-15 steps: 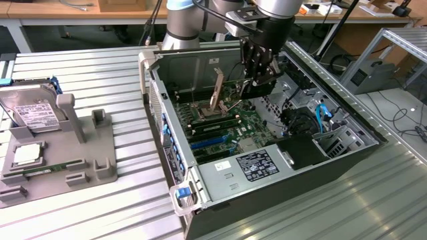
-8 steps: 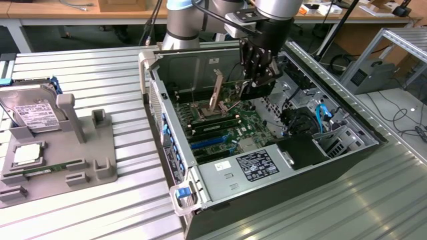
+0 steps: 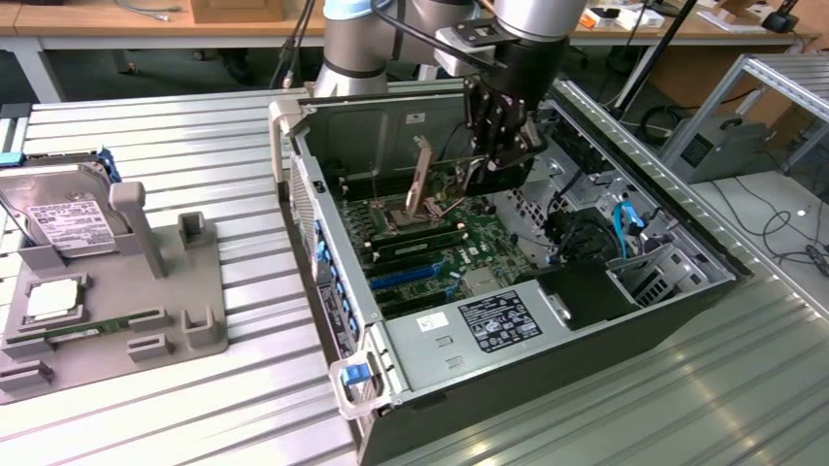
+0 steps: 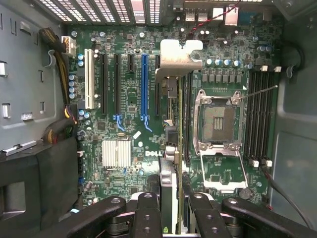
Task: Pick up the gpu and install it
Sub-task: 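Insert the gpu into the slot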
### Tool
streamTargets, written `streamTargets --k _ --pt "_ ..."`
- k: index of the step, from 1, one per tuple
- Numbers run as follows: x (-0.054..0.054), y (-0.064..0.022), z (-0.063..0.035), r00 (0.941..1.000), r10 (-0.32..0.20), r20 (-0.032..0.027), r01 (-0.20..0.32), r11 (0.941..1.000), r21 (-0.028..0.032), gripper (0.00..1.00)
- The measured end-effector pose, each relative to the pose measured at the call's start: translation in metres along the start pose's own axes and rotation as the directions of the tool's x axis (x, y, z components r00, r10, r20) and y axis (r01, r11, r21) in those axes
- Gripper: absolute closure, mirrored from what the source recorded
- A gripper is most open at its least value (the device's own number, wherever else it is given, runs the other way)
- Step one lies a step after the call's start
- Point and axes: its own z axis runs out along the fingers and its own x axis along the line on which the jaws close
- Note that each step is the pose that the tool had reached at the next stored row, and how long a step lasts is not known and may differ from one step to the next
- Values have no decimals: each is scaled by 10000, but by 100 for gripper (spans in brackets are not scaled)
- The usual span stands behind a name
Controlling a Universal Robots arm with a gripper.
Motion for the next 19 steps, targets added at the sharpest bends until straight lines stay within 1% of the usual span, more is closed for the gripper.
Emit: streamTargets --k 19 --pt "1 21 60 10000 0 0 0 10000 0 73"
